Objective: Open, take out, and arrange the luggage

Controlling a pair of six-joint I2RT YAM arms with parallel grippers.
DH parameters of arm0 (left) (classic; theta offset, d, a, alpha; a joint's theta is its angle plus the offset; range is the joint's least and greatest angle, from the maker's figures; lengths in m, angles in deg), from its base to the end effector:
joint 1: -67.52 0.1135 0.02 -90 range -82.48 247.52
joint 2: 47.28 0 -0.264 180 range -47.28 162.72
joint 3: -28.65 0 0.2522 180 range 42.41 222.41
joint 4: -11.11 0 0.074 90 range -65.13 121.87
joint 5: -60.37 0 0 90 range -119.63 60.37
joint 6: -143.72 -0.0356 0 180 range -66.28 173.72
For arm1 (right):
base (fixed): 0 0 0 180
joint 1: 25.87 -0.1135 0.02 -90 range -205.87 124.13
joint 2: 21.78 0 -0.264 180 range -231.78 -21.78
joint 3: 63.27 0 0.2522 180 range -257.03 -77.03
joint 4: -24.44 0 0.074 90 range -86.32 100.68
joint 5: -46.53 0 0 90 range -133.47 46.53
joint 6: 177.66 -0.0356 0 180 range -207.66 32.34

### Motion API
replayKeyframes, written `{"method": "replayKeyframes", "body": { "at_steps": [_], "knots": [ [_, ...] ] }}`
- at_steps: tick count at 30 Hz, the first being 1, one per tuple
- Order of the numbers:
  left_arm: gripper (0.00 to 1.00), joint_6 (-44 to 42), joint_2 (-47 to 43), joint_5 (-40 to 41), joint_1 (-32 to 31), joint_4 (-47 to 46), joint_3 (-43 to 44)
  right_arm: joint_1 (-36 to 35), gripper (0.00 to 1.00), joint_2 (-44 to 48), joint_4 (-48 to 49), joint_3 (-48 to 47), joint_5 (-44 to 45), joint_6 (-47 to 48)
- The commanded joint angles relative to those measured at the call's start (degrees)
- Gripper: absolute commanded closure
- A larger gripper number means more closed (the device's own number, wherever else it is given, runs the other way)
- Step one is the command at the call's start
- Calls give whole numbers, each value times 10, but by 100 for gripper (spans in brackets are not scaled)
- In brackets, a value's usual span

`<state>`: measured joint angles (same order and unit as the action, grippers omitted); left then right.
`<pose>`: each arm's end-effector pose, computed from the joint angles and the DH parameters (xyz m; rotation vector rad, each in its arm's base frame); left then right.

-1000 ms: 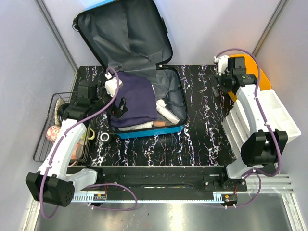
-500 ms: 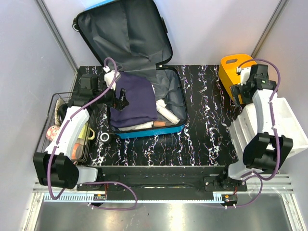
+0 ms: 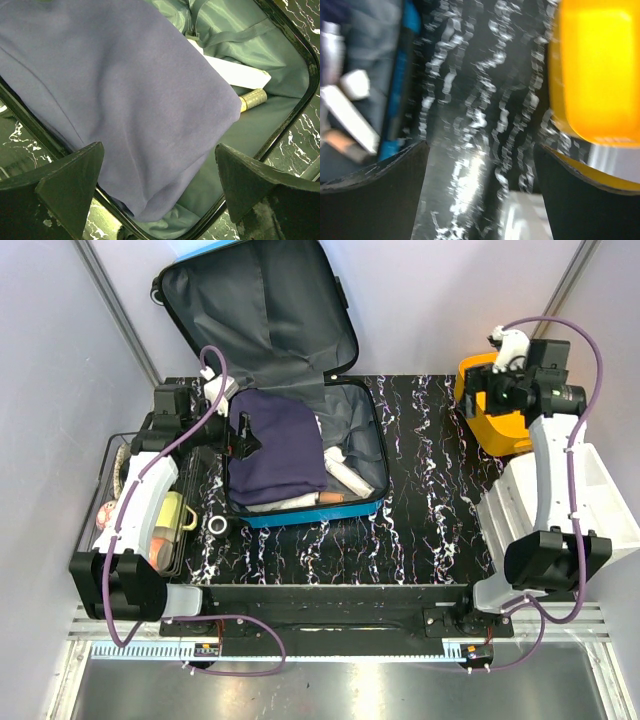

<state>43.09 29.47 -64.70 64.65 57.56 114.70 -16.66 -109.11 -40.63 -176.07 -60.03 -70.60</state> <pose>0.2892 -0.0350 0.3489 0.5796 2.0655 -0.5968 0.3162 -0.0410 0.4167 -0.3042 2.2084 0.0774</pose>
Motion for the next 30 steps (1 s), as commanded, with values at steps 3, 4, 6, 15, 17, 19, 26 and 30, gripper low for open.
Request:
{"method": "replayKeyframes", "body": {
  "at_steps": [3,4,6,15,17,19,26,30],
  "knots": [
    [1,-6,-9,-40,13,14,29,-89,6,-20,105,2,-69,-94],
    [1,-7,-10,-39,13,15,30,-120,7,-28,112,4,-40,-95],
    [1,-13,-7,-38,14,24,37,-132,7,-63,128,-5,56,-104],
    [1,-36,-11,-33,13,51,46,-80,2,-260,120,-179,209,-6],
    [1,-37,-11,-27,14,51,41,-62,2,-309,96,-234,212,5],
    [1,-37,-6,-21,14,50,39,-52,2,-340,79,-269,211,11],
    [1,-36,-1,-14,13,51,36,-27,7,-481,-17,-440,172,6],
    [1,-36,-5,-11,13,51,36,-25,13,-499,-54,-447,102,-19]
  ]
}}
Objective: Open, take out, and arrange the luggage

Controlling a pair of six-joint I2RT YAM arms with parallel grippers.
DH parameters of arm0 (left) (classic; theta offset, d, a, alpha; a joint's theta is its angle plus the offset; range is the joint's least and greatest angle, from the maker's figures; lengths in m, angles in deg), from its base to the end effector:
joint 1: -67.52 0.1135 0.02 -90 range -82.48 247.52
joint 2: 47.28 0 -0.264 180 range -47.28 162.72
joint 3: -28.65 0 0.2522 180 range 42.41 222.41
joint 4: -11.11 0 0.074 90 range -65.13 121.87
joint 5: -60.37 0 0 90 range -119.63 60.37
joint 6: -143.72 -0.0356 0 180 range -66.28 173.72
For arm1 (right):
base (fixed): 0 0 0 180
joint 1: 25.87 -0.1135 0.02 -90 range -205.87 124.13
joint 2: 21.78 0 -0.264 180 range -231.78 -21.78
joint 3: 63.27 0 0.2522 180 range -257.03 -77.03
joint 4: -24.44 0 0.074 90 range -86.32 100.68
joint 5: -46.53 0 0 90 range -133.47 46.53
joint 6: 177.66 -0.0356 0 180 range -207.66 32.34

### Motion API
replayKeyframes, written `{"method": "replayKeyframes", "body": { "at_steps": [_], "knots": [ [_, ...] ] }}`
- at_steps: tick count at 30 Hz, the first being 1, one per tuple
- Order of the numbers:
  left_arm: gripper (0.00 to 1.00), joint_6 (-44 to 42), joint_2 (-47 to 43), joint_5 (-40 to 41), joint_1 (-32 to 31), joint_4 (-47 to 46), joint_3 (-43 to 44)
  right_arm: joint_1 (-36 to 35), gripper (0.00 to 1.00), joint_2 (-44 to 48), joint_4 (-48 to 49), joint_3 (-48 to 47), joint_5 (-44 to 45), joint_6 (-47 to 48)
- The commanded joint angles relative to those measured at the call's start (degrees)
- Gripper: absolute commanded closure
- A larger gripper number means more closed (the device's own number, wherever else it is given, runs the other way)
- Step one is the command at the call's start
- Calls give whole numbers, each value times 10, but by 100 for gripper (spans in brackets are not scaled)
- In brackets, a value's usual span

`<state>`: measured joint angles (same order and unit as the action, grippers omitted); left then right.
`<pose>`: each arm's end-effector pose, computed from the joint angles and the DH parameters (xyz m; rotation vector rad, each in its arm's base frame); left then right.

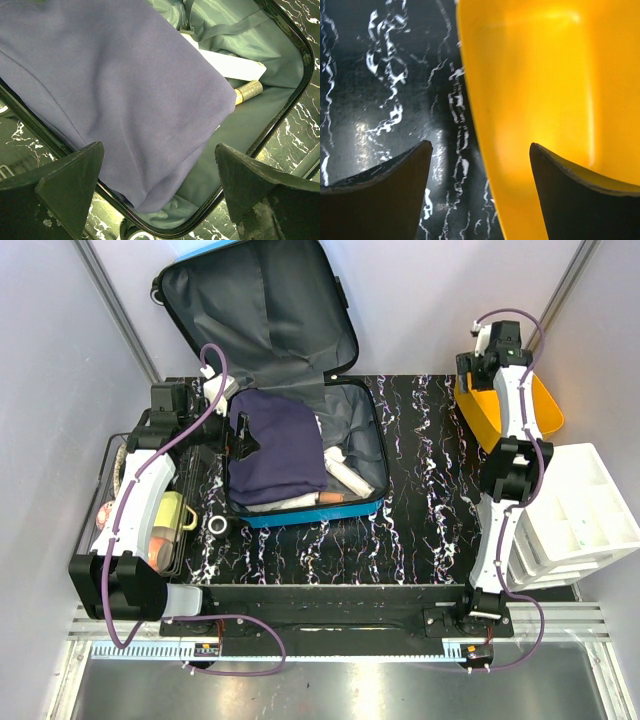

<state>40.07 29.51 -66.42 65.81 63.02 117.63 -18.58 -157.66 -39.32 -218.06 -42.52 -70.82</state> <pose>0.2843 -0.0298 0.3583 0.6177 2.0787 -0.6041 0.5215 -0.0673 0.3017 -0.1887 2.3572 -0.2247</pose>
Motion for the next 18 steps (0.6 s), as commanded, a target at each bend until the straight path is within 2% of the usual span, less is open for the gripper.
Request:
{"method": "replayKeyframes", "body": {
  "at_steps": [1,4,5,7,8,12,15,18],
  "knots": [
    [1,-4,-4,7,1,-4,7,-6,17,-12,-72,-23,-85,-27],
    [1,-6,-6,6,2,-4,7,-6,26,-15,-91,-2,-119,-65],
    [1,-7,-7,5,2,-4,8,-7,39,-17,-97,6,-132,-75],
    [1,-6,-5,5,1,-4,11,-7,49,-16,-99,11,-140,-90],
    [1,-4,-5,4,2,-4,12,-7,59,-14,-96,13,-155,-103],
    [1,8,-4,1,2,-10,12,-10,83,1,-86,13,-202,-162],
    [2,20,-5,1,2,-17,5,-23,94,17,-75,26,-228,-217],
    [2,36,-9,6,1,-26,-7,-39,100,38,-70,52,-239,-251]
  ]
}}
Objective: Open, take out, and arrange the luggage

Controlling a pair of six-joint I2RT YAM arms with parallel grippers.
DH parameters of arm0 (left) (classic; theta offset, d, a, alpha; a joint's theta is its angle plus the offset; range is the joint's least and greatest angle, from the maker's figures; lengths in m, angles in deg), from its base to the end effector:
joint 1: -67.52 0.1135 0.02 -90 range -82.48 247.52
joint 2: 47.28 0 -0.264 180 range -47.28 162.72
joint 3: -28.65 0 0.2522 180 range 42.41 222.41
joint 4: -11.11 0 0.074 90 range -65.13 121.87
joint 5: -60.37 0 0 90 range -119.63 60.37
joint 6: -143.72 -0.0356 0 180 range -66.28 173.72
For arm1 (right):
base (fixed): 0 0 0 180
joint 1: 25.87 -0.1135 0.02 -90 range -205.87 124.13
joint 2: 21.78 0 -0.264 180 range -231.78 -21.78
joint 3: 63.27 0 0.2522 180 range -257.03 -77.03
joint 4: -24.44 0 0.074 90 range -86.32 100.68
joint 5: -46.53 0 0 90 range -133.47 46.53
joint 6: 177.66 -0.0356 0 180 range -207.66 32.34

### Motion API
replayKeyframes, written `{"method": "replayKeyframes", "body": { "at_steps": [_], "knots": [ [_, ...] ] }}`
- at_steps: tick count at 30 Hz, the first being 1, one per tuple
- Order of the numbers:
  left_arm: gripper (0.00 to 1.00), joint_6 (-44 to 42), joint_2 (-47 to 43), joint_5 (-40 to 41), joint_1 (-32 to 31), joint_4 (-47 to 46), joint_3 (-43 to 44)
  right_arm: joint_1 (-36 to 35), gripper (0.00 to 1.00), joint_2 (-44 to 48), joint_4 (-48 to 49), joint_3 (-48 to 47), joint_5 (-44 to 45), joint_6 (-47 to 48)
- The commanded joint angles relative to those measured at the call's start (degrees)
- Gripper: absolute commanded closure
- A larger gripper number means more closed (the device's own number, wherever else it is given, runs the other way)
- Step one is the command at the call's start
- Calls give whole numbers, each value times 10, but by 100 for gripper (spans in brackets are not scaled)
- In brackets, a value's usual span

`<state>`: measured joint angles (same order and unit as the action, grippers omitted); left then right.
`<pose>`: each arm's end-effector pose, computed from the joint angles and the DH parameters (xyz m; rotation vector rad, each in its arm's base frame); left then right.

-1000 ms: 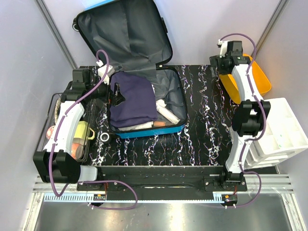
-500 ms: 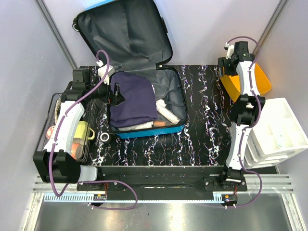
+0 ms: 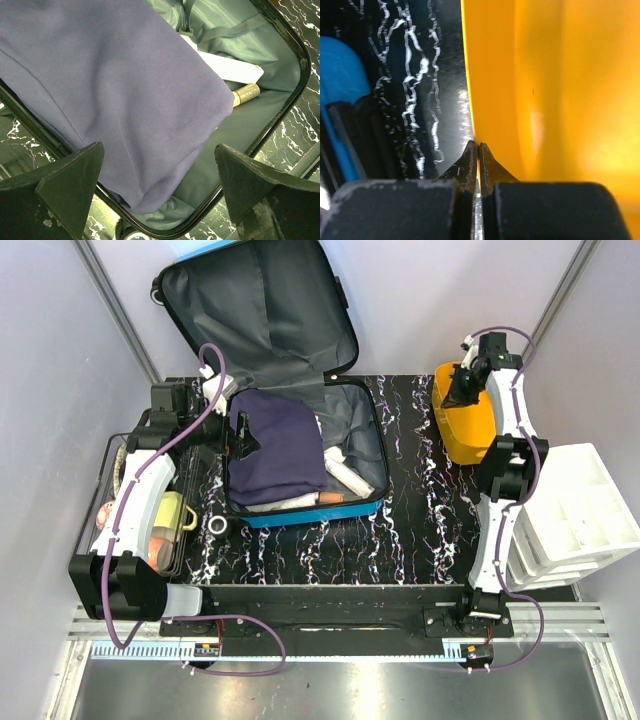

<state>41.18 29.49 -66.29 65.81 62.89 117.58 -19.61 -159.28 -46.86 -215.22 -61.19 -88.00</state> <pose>0.2844 -0.0298 0.3582 0.5975 2.0861 -0.6120 0.5160 -0.0457 0.2644 0.0284 2.5301 0.3546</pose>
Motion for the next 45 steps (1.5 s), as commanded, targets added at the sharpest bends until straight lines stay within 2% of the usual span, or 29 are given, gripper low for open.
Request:
{"method": "replayKeyframes", "body": {
  "at_steps": [1,3,4,5,8,14,18,21,26,28,30,34,38,40,42,43,45],
  "knots": [
    [2,28,-9,5,1,-27,-9,-41,100,58,8,31,-55,-102],
    [2,36,-7,10,1,-27,-12,-51,100,64,12,42,-69,-121],
    [2,37,-7,11,2,-27,-13,-59,83,66,15,45,-66,-133],
    [2,34,-4,9,2,-27,-13,-60,71,69,22,48,-78,-136],
    [2,25,-6,4,1,-27,-20,-60,46,88,51,53,-94,-155],
    [1,31,-14,-10,-19,-37,-23,-59,23,186,152,117,-126,-180],
    [1,15,-11,11,-43,-40,-34,-59,17,237,174,147,-152,-241],
    [1,-48,-4,45,-82,-23,-42,-74,13,277,188,178,-159,-313],
    [3,-196,22,88,-158,-3,-63,-91,10,329,200,192,-176,-424],
    [4,-270,26,106,-176,-8,-88,-98,10,339,198,187,-188,-493],
    [4,-306,36,130,-191,-27,-120,-102,9,342,198,180,-199,-559],
    [4,-382,65,171,-192,-62,-173,-120,8,325,176,99,-225,-611],
    [8,-397,86,193,-191,-114,-221,-119,8,281,141,-24,-231,-638],
    [18,-385,108,190,-193,-132,-225,-120,7,256,137,-79,-233,-652],
    [30,-369,125,193,-192,-150,-213,-121,8,246,144,-95,-236,-678],
    [44,-349,139,194,-192,-153,-205,-121,7,246,162,-89,-230,-678],
    [57,-330,148,180,-190,-146,-177,-122,7,246,182,-75,-224,-689]
  ]
}}
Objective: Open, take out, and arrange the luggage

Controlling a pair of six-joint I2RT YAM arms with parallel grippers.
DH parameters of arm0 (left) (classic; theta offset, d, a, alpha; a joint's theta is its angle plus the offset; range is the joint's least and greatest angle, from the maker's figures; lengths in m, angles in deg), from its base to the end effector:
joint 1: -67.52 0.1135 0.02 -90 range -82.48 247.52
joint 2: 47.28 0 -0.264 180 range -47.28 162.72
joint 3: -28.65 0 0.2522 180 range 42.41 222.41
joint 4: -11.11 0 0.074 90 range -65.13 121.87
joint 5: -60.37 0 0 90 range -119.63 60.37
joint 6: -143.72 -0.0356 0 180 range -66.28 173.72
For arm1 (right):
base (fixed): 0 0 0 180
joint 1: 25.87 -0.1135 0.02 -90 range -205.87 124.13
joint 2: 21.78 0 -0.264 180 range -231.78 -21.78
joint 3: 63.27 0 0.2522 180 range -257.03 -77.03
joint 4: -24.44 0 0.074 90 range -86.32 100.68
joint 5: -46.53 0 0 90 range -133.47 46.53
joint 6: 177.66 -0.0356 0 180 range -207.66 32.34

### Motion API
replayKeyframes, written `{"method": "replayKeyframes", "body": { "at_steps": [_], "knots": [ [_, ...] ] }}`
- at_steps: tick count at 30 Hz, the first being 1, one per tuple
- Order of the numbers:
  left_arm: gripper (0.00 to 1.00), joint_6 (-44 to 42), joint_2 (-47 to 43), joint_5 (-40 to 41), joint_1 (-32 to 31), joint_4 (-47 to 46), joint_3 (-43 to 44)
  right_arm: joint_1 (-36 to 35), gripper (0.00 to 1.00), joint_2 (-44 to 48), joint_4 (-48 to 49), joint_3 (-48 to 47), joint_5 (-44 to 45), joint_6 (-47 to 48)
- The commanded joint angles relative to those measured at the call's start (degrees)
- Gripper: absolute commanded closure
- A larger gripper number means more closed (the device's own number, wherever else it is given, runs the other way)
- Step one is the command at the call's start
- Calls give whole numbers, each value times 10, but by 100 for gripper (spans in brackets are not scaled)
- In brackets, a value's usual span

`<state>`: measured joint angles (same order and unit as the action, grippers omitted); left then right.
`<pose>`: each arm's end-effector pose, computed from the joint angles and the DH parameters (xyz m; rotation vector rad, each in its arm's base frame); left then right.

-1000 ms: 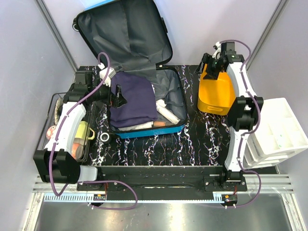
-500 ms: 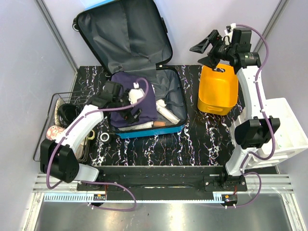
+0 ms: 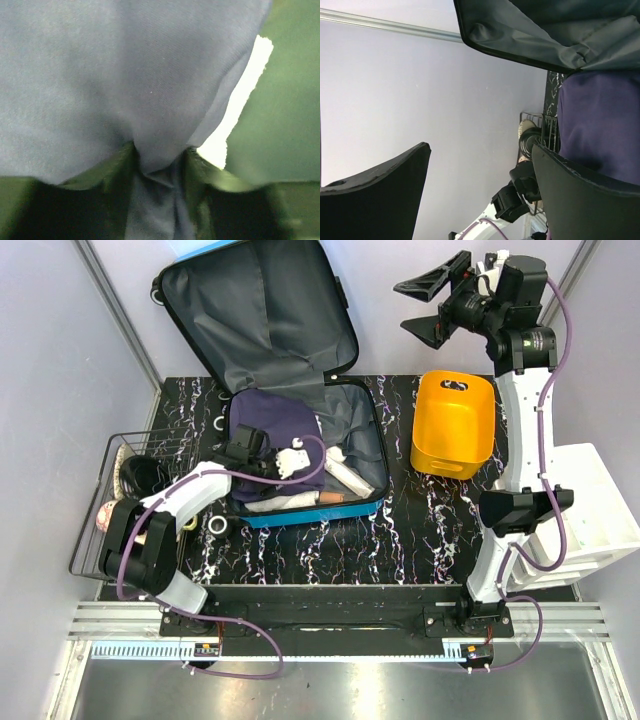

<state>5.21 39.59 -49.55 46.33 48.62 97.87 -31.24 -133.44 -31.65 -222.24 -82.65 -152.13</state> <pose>0.2821 -0.1224 0.2124 1.5190 1.9440 -0.2378 0.3850 0.0588 0.5287 0.4205 1.8840 1.4449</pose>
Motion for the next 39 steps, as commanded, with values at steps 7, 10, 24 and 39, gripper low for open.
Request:
{"method": "replayKeyframes", "body": {
  "at_steps": [7,10,24,39],
  "knots": [
    [100,125,61,-146,37,75,151,-15,9,-11,51,69,30,47],
    [100,155,56,-189,43,89,182,-18,16,13,84,204,2,141],
    [100,212,13,-268,59,89,214,-125,10,-2,154,422,-97,189],
    [100,126,-57,-295,58,155,180,-172,6,-189,105,271,-7,218]
  ]
}}
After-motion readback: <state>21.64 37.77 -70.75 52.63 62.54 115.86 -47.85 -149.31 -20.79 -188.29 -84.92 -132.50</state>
